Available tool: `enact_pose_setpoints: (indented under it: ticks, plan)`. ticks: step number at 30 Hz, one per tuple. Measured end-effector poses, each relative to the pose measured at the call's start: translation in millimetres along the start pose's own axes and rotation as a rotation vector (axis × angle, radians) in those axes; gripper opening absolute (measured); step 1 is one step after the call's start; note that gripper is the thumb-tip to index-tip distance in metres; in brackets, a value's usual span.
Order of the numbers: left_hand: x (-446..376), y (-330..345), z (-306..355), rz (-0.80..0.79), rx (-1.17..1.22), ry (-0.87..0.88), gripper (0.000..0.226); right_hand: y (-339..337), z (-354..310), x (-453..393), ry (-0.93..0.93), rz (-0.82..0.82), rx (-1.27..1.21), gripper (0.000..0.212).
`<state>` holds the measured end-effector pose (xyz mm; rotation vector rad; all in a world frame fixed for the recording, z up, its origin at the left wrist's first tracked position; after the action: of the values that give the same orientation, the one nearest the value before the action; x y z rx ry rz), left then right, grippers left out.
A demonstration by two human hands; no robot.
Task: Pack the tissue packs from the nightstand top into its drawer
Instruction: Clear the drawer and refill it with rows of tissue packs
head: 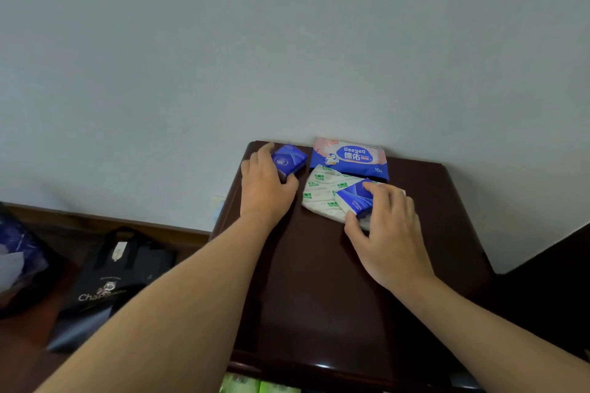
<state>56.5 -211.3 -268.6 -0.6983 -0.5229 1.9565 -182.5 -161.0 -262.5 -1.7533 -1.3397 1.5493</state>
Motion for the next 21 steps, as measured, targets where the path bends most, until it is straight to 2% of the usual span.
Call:
enact_pose_setpoints:
  ticks: [4, 7, 11, 13, 16, 19, 21]
  plan:
    - [63.0, -33.8, -9.8, 0.01, -0.004, -0.051, 0.072, -8.1, -3.1, -0.1, 0.045, -0.036, -0.079, 0.063]
    - [109.7, -61.2, -11.5, -0.03, -0.014, -0.108, 0.071, -27.2, -13.5, 4.7, -0.01, -0.079, -0.178, 0.066]
    - [169.3, -113.3, -13.1, 0.011, 0.158, -0.195, 0.072, -69.9, -36.8, 32.3, 0.069, -0.09, -0.432, 0.077]
    - [199.3, -136.9, -14.8, 0.032, 0.234, -0.25, 0.069, -89.3, -46.9, 56.3, 0.142, -0.103, -0.606, 0.08]
    - [243.9, -156.4, -15.5, 0.019, 0.355, -0.327, 0.063, -109.2, -54.9, 99.4, 0.286, -0.15, -0.821, 0.066]
    - [288.4, -165.9, -14.9, 0.018, 0.468, -0.355, 0.062, -106.9, -63.7, 152.0, 0.465, -0.275, -1.005, 0.053]
    - [316.9, -171.2, -22.5, 0.054, 0.496, -0.385, 0.06, -100.3, -70.4, 190.1, 0.622, -0.326, -1.148, 0.057]
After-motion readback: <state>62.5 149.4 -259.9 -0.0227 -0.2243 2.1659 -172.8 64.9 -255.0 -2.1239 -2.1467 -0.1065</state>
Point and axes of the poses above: each hand's wrist, its own x-axis away from the middle knuckle, its own y-axis out of the palm, z = x × y, the point moved 7 cm from there along -x, towards the middle knuckle, and after that the axes turned 3 degrees about z, right-handed, at the moved point
